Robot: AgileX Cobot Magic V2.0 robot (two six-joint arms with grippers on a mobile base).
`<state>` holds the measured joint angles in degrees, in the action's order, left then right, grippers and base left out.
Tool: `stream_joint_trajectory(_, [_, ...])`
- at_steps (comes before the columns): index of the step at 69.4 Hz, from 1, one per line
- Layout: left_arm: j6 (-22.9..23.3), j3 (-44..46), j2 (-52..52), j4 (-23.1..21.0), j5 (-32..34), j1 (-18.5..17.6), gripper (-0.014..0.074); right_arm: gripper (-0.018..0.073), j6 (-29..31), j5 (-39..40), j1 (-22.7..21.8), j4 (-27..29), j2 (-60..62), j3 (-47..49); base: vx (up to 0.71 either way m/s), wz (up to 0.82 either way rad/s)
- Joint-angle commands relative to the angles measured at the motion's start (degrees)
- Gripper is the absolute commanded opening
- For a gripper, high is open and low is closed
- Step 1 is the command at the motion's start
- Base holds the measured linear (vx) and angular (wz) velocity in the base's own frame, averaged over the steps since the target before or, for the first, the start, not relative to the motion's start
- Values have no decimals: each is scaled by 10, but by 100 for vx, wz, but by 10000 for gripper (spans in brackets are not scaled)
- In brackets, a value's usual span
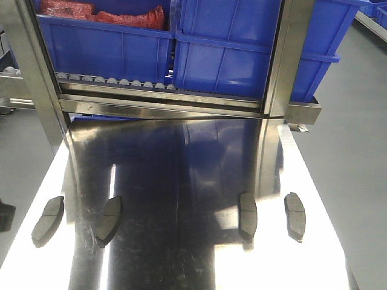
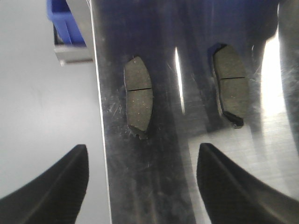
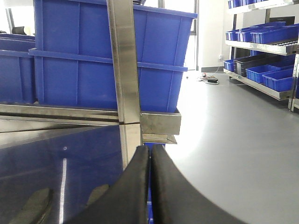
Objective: Move and align brake pads A on conveyor
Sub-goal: 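Lower the left gripper onto the nearest brake pad and close it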
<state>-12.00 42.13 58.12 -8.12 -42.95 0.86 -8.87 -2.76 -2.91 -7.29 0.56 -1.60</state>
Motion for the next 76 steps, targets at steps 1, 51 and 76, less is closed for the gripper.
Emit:
stream_joint_trajectory(1, [0, 49, 56, -11, 21, -3, 491, -11, 3, 45, -5, -4, 7, -7, 0, 0])
stream_joint_trajectory(51, [11, 214, 378, -11, -19, -3, 491, -11, 3, 45, -5, -4, 7, -7, 0, 0])
stream_joint_trajectory(76, [32, 227, 437, -9, -14, -25, 491, -11, 3, 45, -5, -4, 7, -7, 0, 0])
